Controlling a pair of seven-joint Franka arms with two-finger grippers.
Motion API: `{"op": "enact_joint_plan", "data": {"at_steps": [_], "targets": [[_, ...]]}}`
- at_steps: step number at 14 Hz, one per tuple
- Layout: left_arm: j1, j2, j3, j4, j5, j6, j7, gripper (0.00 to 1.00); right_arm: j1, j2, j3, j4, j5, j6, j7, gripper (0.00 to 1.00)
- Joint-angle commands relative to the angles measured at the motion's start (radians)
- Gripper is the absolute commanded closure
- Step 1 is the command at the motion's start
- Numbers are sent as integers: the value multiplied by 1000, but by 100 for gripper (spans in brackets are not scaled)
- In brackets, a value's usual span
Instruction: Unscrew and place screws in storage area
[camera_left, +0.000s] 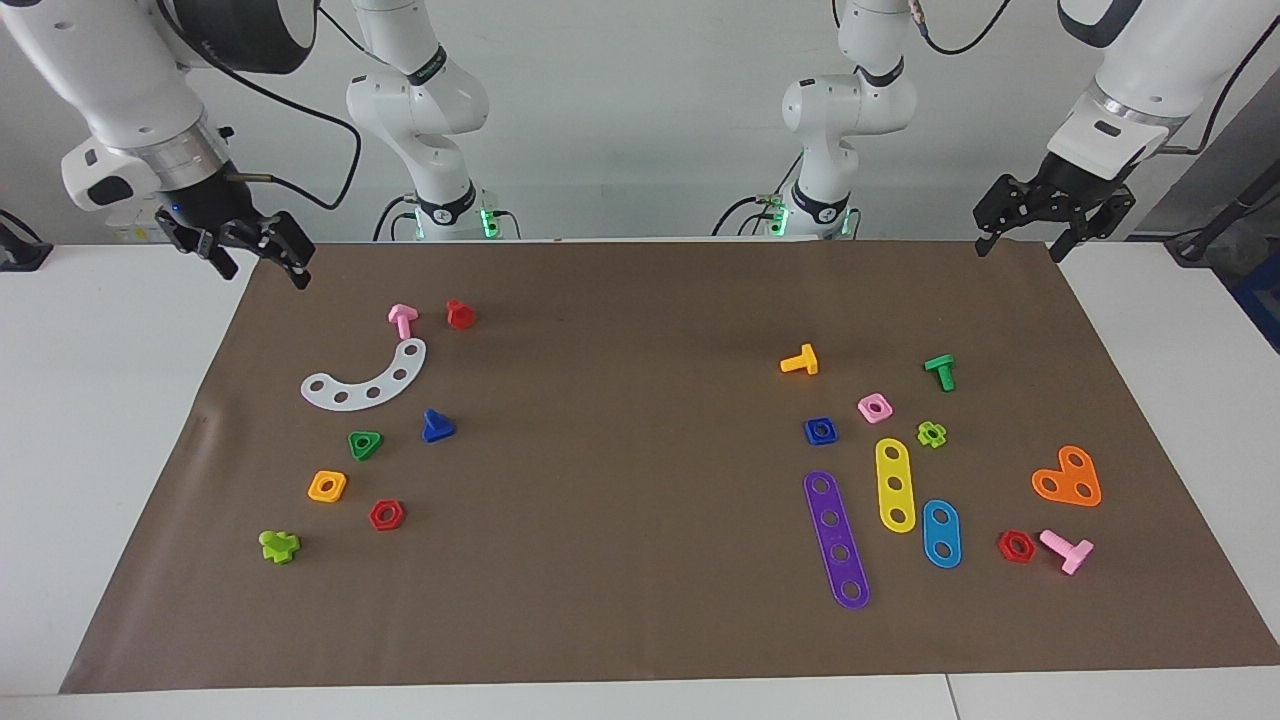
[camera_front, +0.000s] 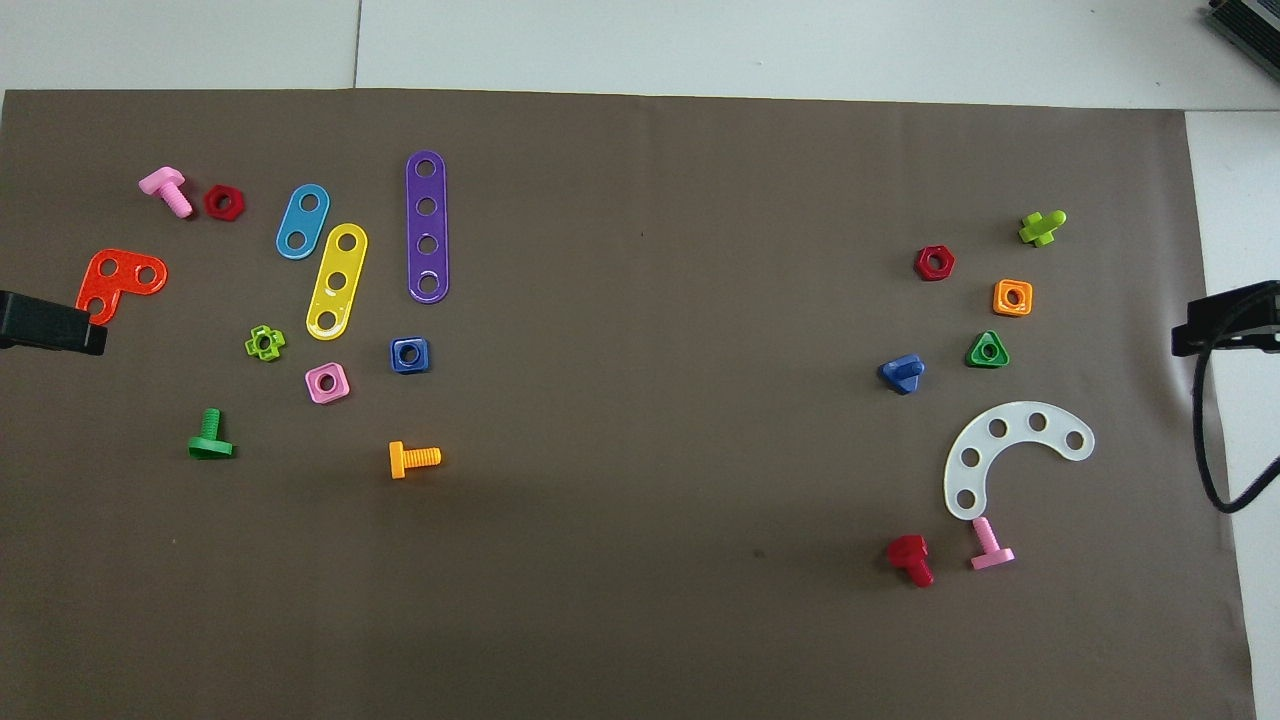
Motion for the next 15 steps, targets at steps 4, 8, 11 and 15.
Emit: {"op": "enact_joint_plan", "data": {"at_steps": [4,8,11,15], "targets": [[5,-14,-1,-12,-4,-12,-10,0,-3,-42,4,-29,-15,-2,-4,0],[5,-14,-1,-12,-4,-12,-10,0,21,-34,15,-62,-35,66,0,0],[5,-14,-1,-12,-4,-12,-10,0,25,-19,15,-78,-35,74,2,0],[5,-14,-1,-12,-4,-12,-10,0,18,-13,15,-82,-35,67,3,0]]}}
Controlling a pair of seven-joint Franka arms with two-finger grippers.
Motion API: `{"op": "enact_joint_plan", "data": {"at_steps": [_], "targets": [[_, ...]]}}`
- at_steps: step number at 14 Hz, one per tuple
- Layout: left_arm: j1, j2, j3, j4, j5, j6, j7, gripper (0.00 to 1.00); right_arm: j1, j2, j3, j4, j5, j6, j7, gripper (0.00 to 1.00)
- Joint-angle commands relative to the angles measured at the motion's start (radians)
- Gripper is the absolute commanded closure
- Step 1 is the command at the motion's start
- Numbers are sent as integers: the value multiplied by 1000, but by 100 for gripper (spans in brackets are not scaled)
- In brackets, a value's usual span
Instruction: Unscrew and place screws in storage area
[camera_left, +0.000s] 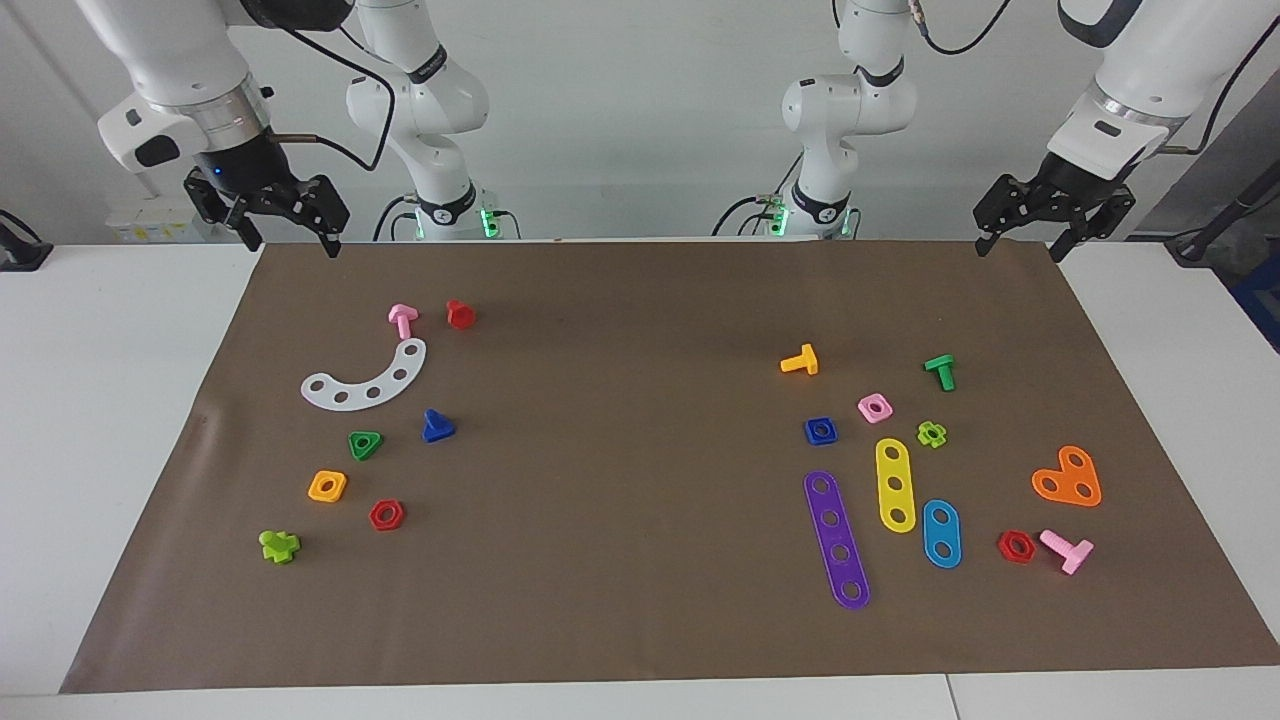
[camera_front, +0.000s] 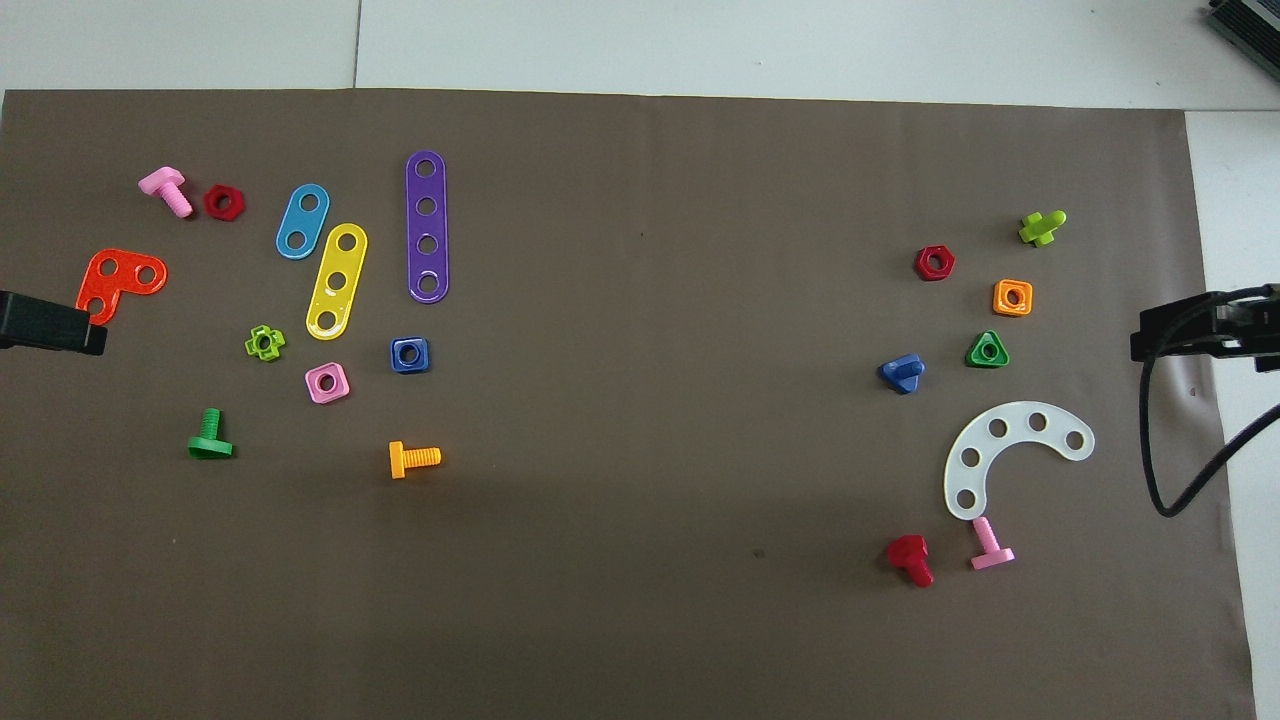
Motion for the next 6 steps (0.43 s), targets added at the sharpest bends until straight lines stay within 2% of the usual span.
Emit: {"op": "enact_joint_plan", "data": {"at_steps": [1,6], "targets": [[5,-14,-1,-12,-4,-11,-9,0,-2,-11,3,-15,-20,6,8,0],[5,-14,-1,-12,-4,-11,-9,0,-6,-11,2,-21,-3,15,25,0]]}}
